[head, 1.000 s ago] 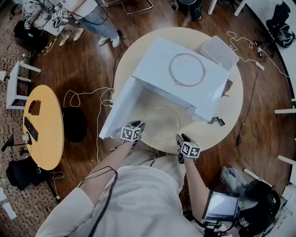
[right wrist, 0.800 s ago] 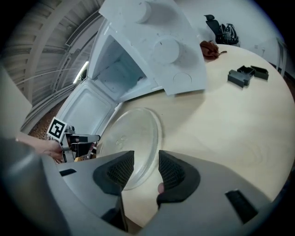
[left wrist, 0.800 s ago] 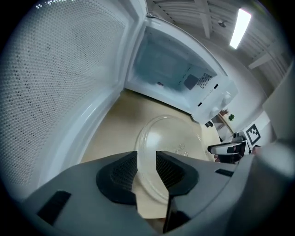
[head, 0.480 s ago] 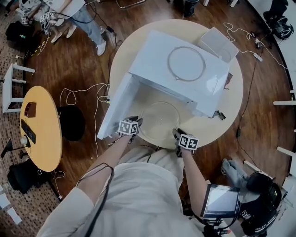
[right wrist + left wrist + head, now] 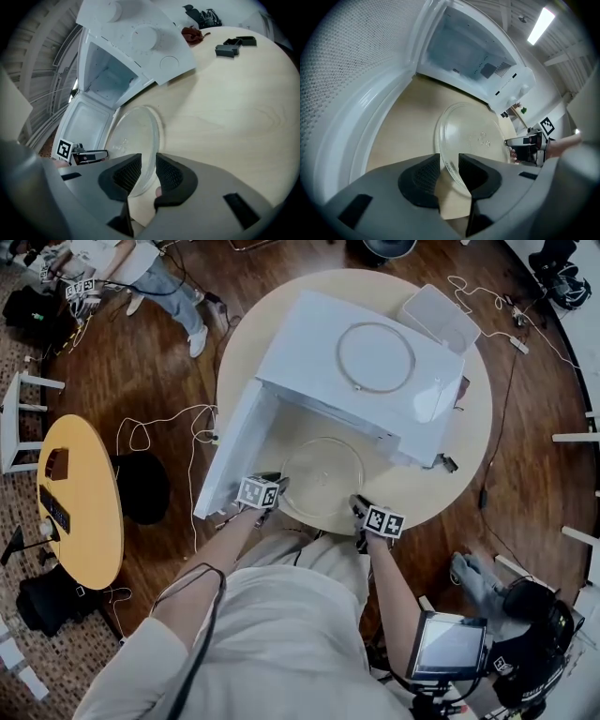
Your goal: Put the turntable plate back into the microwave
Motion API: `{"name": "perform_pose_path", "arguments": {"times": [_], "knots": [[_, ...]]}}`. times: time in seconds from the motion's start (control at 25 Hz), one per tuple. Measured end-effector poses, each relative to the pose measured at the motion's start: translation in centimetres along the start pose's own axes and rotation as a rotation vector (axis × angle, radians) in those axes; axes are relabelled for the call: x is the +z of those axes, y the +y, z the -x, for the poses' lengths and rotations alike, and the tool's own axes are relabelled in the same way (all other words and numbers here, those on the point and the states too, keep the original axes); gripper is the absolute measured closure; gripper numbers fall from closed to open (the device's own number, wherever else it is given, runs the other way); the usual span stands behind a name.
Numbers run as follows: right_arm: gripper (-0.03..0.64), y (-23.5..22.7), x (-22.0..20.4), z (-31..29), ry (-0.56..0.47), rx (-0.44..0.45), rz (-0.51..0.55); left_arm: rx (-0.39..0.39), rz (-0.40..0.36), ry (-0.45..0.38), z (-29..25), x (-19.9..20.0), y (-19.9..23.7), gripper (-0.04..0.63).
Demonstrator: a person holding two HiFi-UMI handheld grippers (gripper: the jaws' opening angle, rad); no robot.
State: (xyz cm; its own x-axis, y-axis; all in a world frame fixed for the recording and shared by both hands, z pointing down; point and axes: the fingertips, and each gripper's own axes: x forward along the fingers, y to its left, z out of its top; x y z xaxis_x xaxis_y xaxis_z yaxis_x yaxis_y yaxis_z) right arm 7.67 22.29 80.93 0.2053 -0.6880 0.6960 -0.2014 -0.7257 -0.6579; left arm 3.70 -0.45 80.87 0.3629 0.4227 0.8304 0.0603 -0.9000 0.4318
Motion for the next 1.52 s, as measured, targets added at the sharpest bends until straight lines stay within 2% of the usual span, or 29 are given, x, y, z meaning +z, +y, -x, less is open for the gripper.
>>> {"name": "perform_pose_path", "arguments": {"times": [0.12, 0.24, 0.52, 0.88, 1.2, 1.52], "knots": [[0.516, -0.2, 0.1, 0.0, -0.03, 0.009, -0.067, 0.005, 0.018, -0.017, 0.1, 0.1, 0.1, 0.485], [0.561, -0.5, -0.1, -0.1, -0.046, 0.023, -0.122, 0.002, 0.068, -0.039, 0.1, 0.2, 0.3, 0.485], [0.584, -0.4, -0.2, 0.3, -0.104, 0.149, -0.298, -0.035, 0.211, -0.084, 0.2, 0.3, 0.7, 0.485], [0.588, 0.3, -1.3, 0.7, -0.094, 0.199, -0.378, -0.095, 0.352, -0.134, 0.5, -0.8, 0.1, 0.485], [0.588, 1.2, -1.4, 1.6, -0.109, 0.262, -0.441, -0.199, 0.565, -0.237, 0.8, -1.3, 0.1, 0.485], [0.587, 1.8, -1.4, 2.5, -0.106, 0.322, -0.487, -0.235, 0.599, -0.279, 1.1, -1.3, -0.2, 0.485]]}}
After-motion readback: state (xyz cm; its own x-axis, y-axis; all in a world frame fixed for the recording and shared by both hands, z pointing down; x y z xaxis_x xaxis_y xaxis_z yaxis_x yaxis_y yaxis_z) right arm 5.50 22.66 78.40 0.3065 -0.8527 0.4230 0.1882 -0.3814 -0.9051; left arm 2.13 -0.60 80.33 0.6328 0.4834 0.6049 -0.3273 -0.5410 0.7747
